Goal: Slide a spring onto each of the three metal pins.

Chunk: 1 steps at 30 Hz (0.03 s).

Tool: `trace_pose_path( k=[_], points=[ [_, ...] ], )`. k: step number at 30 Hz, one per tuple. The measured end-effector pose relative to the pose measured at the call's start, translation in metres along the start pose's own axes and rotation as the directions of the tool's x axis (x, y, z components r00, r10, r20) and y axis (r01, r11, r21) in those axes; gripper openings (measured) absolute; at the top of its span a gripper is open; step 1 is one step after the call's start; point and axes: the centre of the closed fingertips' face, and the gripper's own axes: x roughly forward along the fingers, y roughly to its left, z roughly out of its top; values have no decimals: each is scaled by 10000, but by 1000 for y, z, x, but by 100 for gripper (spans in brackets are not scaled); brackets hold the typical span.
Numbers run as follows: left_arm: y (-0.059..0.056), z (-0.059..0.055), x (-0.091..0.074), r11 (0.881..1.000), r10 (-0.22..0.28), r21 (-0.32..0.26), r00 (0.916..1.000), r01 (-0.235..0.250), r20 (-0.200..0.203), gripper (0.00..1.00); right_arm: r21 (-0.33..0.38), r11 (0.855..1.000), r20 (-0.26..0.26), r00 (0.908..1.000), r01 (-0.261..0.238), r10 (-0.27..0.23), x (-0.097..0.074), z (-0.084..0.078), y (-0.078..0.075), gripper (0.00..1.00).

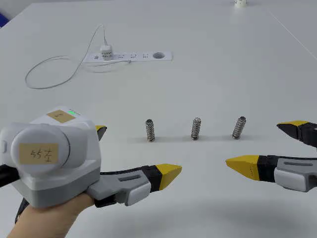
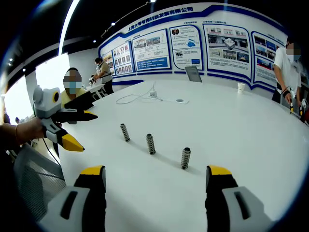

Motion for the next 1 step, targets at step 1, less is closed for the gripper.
trace_pose_path(
  k=[1],
  points=[
    [0, 0, 0, 10000, -5, -12, 10000, 5, 3, 100, -13, 10000, -11, 10000, -22, 22, 0, 0, 0, 87]
  ],
)
